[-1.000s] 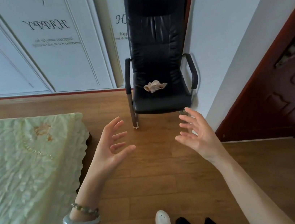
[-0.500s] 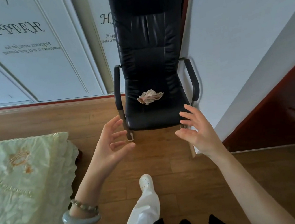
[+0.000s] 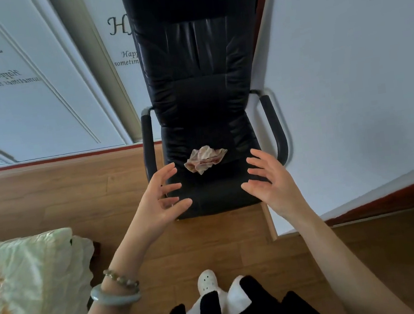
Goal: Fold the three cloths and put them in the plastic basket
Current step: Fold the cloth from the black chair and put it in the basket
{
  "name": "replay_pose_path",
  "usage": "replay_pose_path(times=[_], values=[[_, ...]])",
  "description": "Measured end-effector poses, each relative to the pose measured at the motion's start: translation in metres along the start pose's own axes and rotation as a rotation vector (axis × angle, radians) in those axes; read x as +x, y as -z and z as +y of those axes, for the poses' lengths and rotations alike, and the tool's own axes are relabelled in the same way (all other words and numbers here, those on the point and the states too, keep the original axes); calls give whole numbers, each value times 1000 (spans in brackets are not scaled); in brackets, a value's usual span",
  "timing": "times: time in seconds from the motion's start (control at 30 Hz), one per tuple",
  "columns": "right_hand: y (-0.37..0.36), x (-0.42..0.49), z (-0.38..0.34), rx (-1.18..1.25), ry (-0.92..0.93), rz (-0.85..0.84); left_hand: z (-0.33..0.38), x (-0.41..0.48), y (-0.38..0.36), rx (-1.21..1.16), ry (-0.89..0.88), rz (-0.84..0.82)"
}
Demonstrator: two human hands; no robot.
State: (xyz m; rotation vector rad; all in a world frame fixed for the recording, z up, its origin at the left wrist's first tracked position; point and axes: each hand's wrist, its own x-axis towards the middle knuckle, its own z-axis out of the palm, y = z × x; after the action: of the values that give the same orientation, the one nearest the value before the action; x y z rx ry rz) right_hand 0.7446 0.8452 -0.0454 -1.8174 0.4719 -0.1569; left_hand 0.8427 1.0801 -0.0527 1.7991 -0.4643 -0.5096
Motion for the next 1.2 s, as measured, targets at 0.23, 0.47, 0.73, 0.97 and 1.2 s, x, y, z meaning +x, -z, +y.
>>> replay_pose_path(times=[0.23,0.47,0.73,0.97,1.2], values=[[1,90,17,-3,-67,-32,-27,78,6,1,115,11],[5,189,51,-49,-90,-124,-71,156,-1,30,281,163],[2,283,114,-156,-142,-191,-133,240,-20,44,442,241],[-44,328,170,-147,-137,-272,-208,273,-29,112,523,250],[-97,347,238,-202,-140,-304,-277,298,-41,280,532,196]])
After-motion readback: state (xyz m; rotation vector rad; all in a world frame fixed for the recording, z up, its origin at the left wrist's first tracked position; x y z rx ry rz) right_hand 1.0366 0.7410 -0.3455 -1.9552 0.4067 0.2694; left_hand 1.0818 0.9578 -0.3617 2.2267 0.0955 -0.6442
